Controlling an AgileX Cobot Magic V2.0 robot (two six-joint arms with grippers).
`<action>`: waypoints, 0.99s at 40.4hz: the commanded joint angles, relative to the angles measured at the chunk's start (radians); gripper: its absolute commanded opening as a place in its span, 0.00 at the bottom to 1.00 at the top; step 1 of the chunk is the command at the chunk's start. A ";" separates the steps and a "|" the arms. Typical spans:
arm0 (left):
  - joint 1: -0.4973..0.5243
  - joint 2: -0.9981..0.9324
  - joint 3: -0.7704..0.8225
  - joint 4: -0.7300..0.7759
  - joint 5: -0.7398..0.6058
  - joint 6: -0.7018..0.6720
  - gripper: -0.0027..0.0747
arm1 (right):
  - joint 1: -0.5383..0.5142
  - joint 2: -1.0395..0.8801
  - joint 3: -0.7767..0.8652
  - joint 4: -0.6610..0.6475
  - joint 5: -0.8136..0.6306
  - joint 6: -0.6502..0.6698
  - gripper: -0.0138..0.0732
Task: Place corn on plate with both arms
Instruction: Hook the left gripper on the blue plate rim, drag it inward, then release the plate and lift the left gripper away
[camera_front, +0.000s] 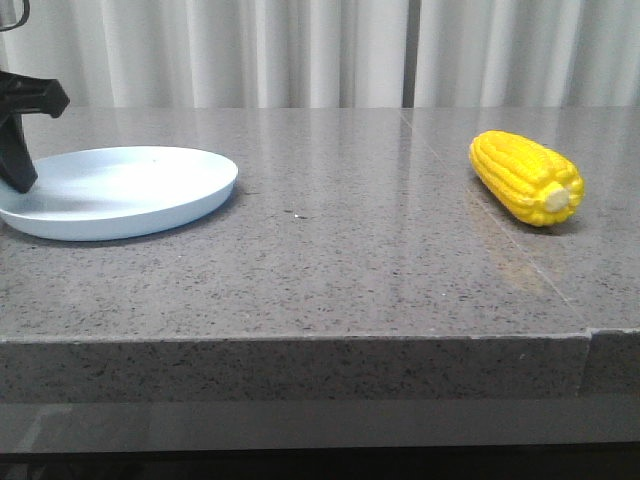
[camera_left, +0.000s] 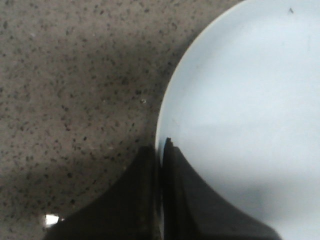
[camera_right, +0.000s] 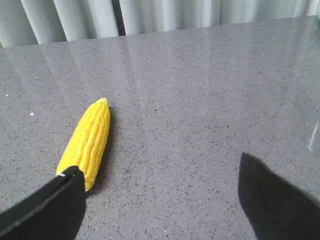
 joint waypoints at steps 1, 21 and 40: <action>-0.005 -0.062 -0.046 -0.079 -0.065 -0.001 0.01 | -0.002 0.013 -0.032 -0.012 -0.078 -0.005 0.90; -0.154 -0.013 -0.166 -0.263 -0.014 0.002 0.01 | -0.002 0.013 -0.032 -0.012 -0.078 -0.005 0.90; -0.204 0.061 -0.183 -0.268 -0.001 0.002 0.34 | -0.002 0.013 -0.032 -0.012 -0.078 -0.005 0.90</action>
